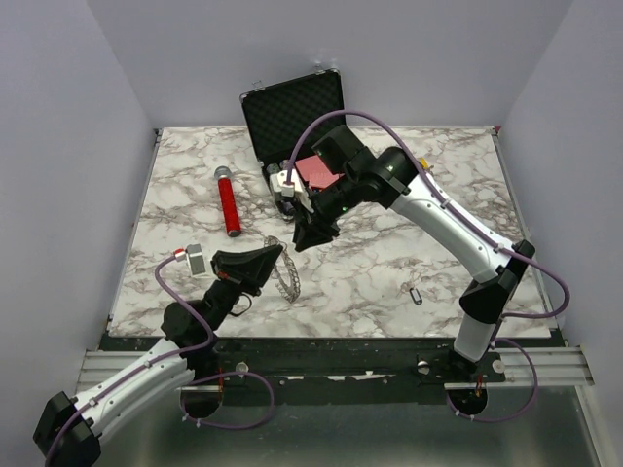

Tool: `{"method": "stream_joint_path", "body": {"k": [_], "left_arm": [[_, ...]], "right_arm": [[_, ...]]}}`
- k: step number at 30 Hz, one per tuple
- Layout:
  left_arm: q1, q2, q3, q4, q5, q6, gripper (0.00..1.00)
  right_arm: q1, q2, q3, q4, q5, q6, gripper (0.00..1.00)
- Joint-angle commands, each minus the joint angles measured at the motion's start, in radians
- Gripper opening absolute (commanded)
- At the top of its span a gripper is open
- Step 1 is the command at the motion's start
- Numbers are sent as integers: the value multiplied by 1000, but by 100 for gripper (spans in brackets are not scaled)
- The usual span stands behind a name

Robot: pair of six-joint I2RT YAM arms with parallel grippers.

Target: Put the keys on the keyring

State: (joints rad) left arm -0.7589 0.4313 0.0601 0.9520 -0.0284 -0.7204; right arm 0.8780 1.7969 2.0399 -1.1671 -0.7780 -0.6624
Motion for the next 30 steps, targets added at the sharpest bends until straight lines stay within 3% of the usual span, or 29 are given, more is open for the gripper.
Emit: {"method": "stream_joint_path", "body": {"k": [1, 10, 20, 27, 30], "left_arm": [[4, 6, -11, 27, 119, 42, 0], [4, 44, -2, 73, 147, 50, 0], [4, 37, -8, 91, 140, 52, 0], [4, 24, -11, 91, 140, 50, 0], [4, 30, -9, 97, 142, 49, 0]], "right_arm": [[-16, -4, 22, 30, -29, 73, 31], [-16, 15, -26, 52, -151, 95, 35], [-16, 21, -66, 64, -158, 106, 36], [-16, 27, -72, 67, -194, 113, 32], [-16, 33, -70, 72, -204, 119, 26]]}}
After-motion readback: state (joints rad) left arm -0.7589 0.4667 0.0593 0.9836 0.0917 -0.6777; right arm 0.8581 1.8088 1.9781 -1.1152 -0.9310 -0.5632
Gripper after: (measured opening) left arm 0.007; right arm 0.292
